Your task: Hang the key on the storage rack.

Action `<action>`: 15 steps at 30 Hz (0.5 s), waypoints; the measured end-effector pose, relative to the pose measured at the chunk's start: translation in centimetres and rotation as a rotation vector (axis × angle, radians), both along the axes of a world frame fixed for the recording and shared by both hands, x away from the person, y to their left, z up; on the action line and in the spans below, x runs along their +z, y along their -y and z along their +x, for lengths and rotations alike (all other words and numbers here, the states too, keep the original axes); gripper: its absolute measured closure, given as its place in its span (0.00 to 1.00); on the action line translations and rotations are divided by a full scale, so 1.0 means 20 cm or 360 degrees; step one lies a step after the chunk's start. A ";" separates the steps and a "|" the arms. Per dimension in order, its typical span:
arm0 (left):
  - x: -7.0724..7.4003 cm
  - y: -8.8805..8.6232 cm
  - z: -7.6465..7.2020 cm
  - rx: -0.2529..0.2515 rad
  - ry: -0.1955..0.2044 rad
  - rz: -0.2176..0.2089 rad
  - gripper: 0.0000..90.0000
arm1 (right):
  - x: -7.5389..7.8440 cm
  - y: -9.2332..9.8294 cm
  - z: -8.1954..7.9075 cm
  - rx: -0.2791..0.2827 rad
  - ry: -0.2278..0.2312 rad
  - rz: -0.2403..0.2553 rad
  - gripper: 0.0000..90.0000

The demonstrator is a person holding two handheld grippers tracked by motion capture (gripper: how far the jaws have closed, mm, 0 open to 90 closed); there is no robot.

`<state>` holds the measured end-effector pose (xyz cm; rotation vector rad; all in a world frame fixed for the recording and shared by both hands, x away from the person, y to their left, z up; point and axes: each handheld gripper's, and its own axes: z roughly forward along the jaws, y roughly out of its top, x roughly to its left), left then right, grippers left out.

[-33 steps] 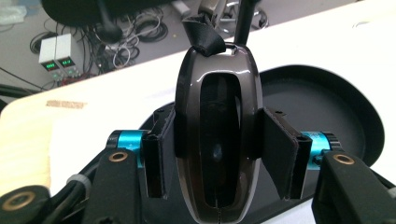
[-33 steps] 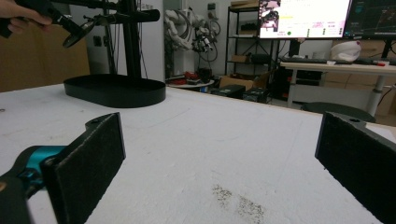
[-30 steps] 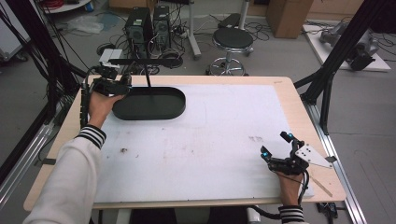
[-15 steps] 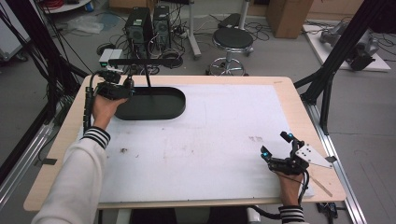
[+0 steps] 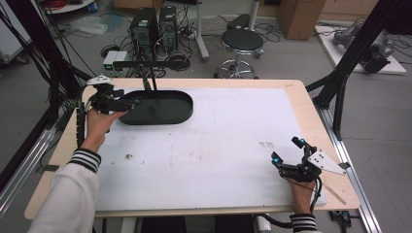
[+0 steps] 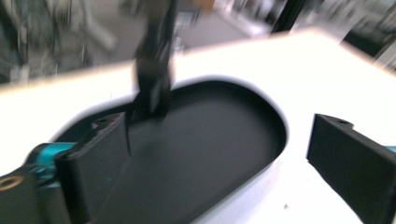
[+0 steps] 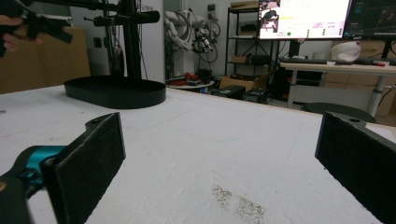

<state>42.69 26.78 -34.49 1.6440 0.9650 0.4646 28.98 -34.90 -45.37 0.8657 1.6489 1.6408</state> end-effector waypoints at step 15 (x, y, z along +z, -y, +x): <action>-0.05 -0.02 -0.52 -0.0174 0.0410 -0.0137 0.02 | 0.00 -0.01 0.00 -0.0004 -0.0006 -0.0011 0.01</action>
